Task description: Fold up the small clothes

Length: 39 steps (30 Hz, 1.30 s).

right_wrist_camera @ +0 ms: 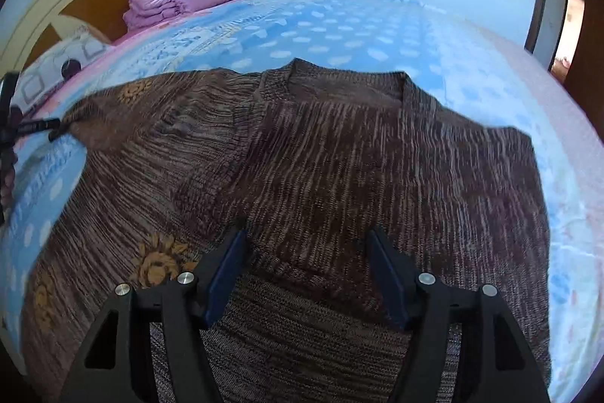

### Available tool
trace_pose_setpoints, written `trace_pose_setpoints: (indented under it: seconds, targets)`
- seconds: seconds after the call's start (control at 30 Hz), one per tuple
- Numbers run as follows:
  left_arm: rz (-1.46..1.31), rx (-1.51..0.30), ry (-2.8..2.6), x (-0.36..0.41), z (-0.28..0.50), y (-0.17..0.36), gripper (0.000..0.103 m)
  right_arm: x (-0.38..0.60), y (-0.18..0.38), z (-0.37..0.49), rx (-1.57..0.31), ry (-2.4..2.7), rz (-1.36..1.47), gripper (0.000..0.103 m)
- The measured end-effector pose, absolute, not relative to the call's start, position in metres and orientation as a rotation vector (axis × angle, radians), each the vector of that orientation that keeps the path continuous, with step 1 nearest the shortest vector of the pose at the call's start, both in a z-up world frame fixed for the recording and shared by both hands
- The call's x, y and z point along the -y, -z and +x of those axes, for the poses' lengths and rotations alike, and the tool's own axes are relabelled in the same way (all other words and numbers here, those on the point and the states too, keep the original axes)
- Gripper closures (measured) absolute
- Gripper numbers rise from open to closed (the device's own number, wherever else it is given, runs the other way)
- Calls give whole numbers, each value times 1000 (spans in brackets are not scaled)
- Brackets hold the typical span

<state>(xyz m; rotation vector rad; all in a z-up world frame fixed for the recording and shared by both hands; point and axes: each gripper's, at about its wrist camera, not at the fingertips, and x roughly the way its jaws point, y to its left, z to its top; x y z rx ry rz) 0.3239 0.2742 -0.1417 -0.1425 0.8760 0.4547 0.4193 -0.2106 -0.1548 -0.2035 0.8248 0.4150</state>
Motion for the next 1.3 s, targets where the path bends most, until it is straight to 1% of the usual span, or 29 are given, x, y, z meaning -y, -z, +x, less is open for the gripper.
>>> trace_pose_setpoints:
  seconds: [0.07, 0.13, 0.17, 0.2, 0.27, 0.3, 0.37, 0.47, 0.6, 0.83, 1.0, 1.3]
  targets:
    - [-161, -873, -435, -275, 330, 143, 24, 209, 157, 419, -821, -407, -211, 30]
    - [-174, -875, -415, -275, 335, 144, 34, 210, 157, 417, -816, -401, -210, 28]
    - [-188, -873, -398, -275, 337, 144, 45, 211, 158, 417, -814, -397, -210, 27]
    - [-213, -876, -374, -276, 339, 145, 60, 211, 158, 416, -811, -391, -212, 26]
    - [-260, -879, -329, -279, 342, 145, 81, 210, 158, 415, -802, -376, -223, 25]
    - [-267, -865, -331, -280, 341, 141, 89, 210, 159, 413, -799, -369, -228, 23]
    - [-283, -845, -314, -282, 341, 135, 92, 211, 159, 413, -795, -361, -232, 22]
    - [-317, -793, -290, -288, 337, 119, 92, 211, 159, 413, -793, -357, -232, 22]
    - [-350, -773, -271, -291, 339, 107, 93, 211, 159, 413, -790, -353, -230, 22]
    - [-630, -760, -186, -298, 338, 94, 93, 211, 159, 412, -782, -340, -235, 20]
    - [-572, -742, -153, -267, 343, 72, 94, 211, 159, 411, -775, -332, -236, 20]
    - [-574, -709, -47, -213, 351, 41, 94, 213, 157, 410, -764, -318, -231, 20]
